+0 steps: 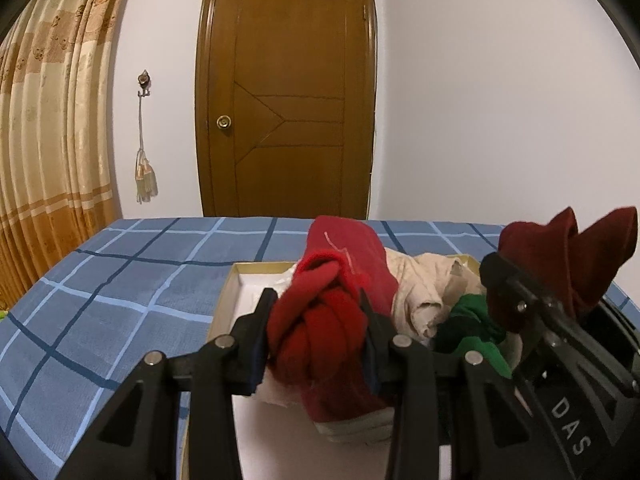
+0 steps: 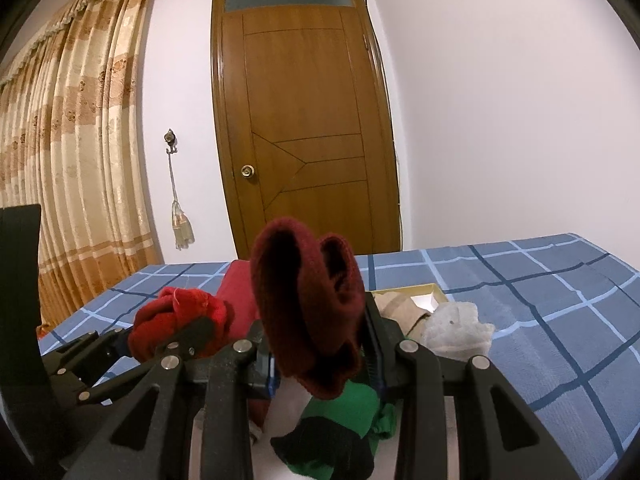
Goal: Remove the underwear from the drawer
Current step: 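Lower the garments into the tray and open both tools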
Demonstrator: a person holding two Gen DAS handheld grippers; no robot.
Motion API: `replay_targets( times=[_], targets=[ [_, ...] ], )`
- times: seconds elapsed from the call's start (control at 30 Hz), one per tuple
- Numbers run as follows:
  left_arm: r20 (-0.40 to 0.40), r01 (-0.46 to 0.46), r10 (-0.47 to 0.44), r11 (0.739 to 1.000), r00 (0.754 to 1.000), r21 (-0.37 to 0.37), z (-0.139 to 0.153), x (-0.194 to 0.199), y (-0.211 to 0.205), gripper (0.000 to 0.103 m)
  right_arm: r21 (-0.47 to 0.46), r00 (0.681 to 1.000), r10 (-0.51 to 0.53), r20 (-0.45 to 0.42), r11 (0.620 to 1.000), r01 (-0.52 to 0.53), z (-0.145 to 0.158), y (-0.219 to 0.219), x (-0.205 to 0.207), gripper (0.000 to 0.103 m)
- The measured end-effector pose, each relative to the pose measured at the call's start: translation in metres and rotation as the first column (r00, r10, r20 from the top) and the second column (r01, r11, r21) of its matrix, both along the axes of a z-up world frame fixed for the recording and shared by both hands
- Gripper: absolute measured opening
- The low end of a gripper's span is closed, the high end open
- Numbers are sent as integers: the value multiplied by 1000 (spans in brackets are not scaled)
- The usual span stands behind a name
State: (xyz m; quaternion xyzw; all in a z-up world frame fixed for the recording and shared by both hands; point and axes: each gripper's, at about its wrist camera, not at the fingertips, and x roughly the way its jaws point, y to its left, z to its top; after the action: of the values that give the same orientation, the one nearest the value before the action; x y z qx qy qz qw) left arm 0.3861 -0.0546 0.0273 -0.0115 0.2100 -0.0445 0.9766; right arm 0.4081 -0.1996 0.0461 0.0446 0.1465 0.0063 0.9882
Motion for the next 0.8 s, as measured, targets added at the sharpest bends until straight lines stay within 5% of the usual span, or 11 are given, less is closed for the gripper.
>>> replay_targets(
  times=[0.8],
  targets=[
    [-99,-11,12,1000,995,11,-5,35,-4,37,27,993,-34,-112,999,37,-6,-4,43,36]
  ],
)
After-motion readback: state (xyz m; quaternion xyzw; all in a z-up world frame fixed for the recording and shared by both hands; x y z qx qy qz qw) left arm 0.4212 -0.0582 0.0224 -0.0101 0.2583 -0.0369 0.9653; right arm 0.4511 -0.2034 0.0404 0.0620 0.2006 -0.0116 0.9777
